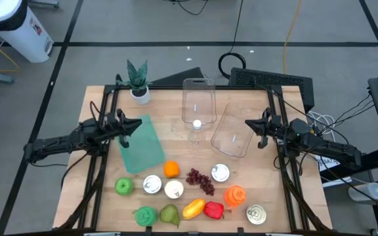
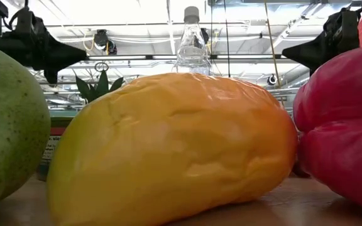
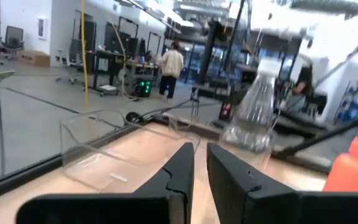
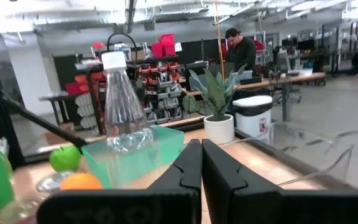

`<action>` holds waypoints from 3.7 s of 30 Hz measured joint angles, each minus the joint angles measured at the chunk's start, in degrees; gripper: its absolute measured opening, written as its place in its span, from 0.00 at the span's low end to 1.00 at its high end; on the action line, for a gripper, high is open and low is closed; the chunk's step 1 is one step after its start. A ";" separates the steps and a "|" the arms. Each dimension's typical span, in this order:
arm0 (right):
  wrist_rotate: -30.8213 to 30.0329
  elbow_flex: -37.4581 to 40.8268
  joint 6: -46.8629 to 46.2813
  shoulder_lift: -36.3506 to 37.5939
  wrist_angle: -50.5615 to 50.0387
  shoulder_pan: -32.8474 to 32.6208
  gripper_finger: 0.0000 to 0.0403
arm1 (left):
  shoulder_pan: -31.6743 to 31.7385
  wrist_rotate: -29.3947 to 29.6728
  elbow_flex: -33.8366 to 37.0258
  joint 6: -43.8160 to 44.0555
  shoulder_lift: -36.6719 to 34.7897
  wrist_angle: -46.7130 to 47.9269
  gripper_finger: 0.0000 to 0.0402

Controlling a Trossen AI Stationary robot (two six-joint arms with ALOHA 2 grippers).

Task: Pick & Place Food Item
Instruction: Put the transparent water bottle into the right transparent bin

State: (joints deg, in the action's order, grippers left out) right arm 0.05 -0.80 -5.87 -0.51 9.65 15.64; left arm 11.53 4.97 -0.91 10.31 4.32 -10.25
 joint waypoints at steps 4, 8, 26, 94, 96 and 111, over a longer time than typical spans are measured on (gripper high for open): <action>-1.40 0.00 0.74 0.00 -0.10 0.00 0.00 | -0.02 -0.05 0.00 -2.01 0.96 -2.17 0.13; 0.21 0.00 -0.72 0.00 -0.47 -0.02 0.00 | 0.02 -3.95 -0.02 -5.77 2.65 -8.50 0.13; 2.86 -7.14 0.98 -5.26 3.89 -3.98 0.00 | 0.00 -0.50 -0.04 -4.39 13.33 -20.51 0.13; -4.70 -24.00 11.09 -52.13 17.25 -52.26 0.98 | 0.02 1.11 -0.04 -1.09 13.31 -13.81 0.13; -4.57 -24.00 10.98 -53.89 19.01 -52.26 0.98 | 0.02 1.11 -0.04 -1.09 13.31 -13.81 0.13; -4.02 -24.00 8.00 -57.75 20.02 -52.29 0.98 | 0.02 1.10 -0.04 -1.60 13.31 -13.78 0.13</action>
State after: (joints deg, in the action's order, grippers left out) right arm -3.97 -24.80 2.13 -58.26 29.67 -36.65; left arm 11.55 6.07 -0.95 8.71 17.63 -24.03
